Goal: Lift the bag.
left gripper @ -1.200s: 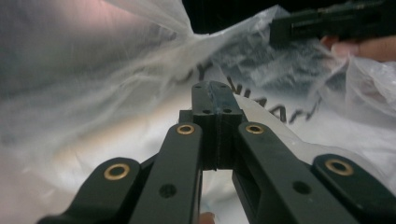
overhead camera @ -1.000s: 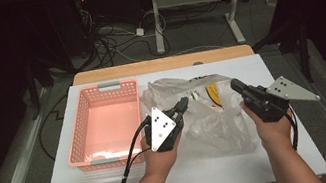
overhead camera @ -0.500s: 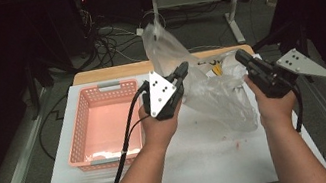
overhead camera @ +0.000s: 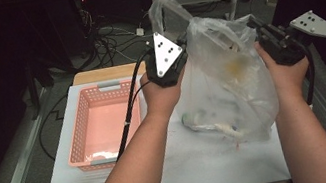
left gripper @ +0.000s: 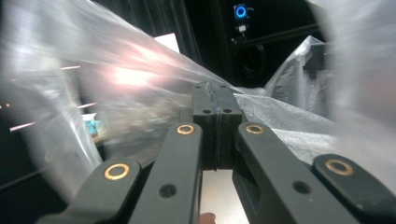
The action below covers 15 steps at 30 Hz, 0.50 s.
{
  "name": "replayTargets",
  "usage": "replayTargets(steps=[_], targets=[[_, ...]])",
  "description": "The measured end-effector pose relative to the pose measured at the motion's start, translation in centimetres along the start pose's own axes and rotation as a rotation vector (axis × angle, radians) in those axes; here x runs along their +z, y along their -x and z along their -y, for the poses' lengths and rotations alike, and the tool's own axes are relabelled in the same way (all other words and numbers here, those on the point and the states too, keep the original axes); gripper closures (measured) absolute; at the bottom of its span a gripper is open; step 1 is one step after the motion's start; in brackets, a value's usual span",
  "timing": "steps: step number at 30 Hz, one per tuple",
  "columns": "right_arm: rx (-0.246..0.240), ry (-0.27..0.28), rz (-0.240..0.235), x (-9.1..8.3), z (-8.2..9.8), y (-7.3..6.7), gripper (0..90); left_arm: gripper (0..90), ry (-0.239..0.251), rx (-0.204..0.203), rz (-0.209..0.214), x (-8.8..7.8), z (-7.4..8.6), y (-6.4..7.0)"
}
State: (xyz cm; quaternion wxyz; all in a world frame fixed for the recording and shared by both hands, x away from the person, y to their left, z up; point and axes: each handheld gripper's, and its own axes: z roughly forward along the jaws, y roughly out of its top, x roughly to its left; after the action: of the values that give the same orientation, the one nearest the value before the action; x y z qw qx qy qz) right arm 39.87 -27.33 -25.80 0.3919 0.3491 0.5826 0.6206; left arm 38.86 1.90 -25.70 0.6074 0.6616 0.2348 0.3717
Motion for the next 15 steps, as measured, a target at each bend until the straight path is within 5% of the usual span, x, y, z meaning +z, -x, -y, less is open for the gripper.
replayTargets(steps=[8, 15], targets=[[-0.011, -0.004, 0.016, -0.2, 0.0, 0.9, 90.0, 88.2, -0.044, -0.005, -0.004, 1.3, 1.3, 0.3], [-0.003, -0.056, 0.009, -0.6, 2.9, 1.1, 90.0, 87.3, -0.123, -0.078, 0.008, 1.5, 4.3, 0.1]])
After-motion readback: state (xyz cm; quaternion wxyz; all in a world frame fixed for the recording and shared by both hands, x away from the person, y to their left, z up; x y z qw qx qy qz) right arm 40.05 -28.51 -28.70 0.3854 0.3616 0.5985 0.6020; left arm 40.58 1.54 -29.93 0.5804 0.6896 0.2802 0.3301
